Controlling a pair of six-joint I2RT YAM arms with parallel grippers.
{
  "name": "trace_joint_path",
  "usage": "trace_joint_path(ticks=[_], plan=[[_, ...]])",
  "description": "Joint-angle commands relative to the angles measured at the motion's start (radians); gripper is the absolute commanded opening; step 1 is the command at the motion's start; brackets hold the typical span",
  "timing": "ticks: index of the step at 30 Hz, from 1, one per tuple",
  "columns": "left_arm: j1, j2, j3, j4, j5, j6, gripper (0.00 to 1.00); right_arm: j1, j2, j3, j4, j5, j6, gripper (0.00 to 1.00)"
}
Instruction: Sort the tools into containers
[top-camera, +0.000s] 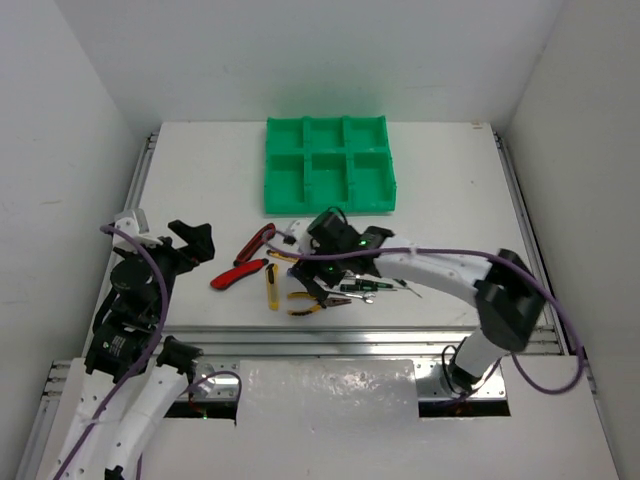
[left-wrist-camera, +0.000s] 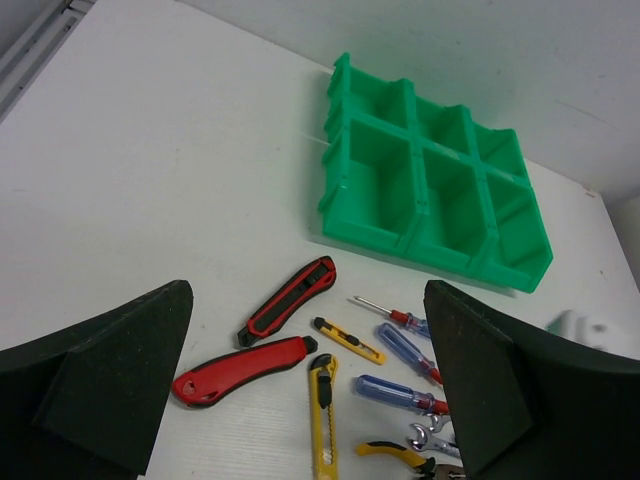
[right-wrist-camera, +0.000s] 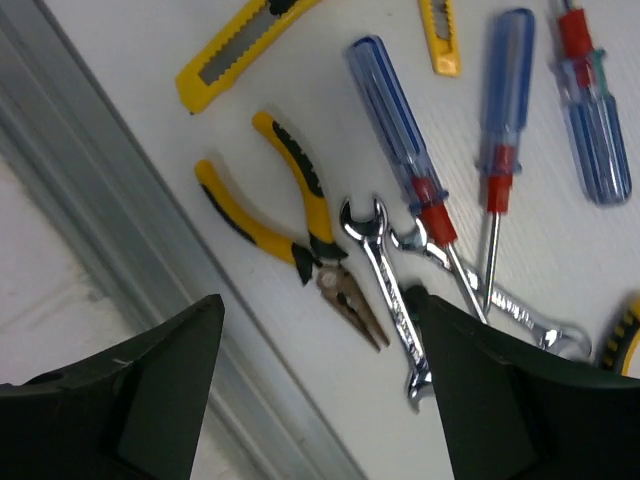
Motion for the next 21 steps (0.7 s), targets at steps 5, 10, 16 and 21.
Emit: trace_joint_path(ticks=[5,10,16,21], plan=[[-0.009,-0.009,-0.006,0.05,0.01,0.01,1.0,0.088,0.245,0.15,0.028,0.156,-0.184,0.71],[-0.011,-0.003,-0.004,0.05,0.02,0.012,1.0,0.092,0.352,0.196,0.042,0.116,-0.198,0.55],[-0.011,-0.021,-0.008,0.053,0.021,0.013,1.0,0.114,0.418,0.184,0.068,0.115,-0.195,0.47],[-0.011,-0.015,-0.008,0.053,0.023,0.013,1.0,0.138,0.477,0.179,0.053,0.099,-0.196,0.3]])
